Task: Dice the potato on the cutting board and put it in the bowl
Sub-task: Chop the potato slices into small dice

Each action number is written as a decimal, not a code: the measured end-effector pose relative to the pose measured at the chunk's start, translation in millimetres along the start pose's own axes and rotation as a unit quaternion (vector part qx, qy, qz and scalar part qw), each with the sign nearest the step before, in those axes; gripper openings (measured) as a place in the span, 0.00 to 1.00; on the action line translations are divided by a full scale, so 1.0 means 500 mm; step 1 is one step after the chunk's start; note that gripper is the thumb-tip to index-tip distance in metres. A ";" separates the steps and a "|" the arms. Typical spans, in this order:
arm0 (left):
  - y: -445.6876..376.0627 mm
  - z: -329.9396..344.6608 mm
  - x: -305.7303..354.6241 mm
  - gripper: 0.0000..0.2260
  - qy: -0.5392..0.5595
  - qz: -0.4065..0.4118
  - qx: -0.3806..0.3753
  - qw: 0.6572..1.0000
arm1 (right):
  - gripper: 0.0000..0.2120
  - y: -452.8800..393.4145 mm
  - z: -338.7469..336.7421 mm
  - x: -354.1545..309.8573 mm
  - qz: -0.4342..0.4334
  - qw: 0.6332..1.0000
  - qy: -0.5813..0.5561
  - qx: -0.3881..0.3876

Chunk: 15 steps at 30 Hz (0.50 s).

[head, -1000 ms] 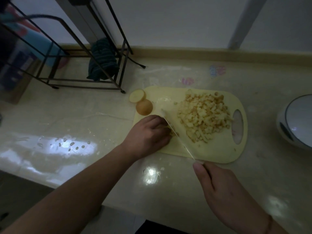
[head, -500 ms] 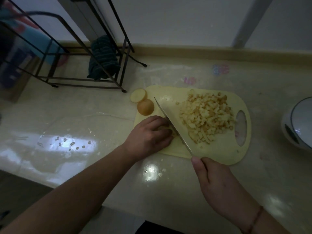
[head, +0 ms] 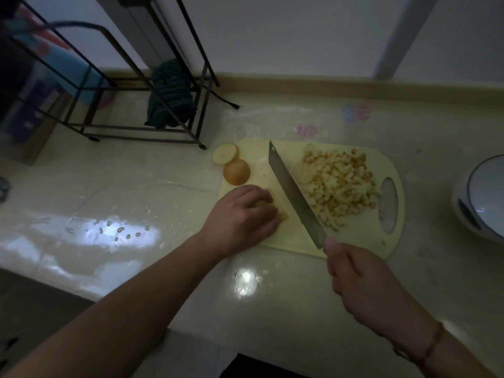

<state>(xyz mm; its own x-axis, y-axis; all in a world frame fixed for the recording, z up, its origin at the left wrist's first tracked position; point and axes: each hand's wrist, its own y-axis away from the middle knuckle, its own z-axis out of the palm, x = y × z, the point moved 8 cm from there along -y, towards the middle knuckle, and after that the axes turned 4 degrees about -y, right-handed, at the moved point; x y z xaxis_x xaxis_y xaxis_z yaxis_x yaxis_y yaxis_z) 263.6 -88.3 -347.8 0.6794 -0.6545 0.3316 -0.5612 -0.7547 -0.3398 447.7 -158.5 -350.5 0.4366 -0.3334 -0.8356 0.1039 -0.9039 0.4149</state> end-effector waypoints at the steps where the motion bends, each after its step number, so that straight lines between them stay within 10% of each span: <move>1: 0.002 -0.004 0.002 0.08 -0.005 0.001 0.004 1.000 | 0.33 0.005 0.003 -0.008 -0.019 1.000 0.013 0.004; 15: 0.016 0.018 -0.015 0.08 -0.027 -0.007 -0.017 0.999 | 0.25 0.032 0.021 -0.030 -0.077 0.994 0.073 0.003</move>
<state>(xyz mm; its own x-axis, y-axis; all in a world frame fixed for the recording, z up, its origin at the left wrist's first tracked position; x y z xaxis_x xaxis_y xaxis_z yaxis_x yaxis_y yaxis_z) 258.4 -89.0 -360.8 0.7113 -0.6412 0.2880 -0.5663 -0.7655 -0.3057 433.3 -170.6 -335.3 0.5409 -0.1492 -0.8278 0.1750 -0.9426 0.2842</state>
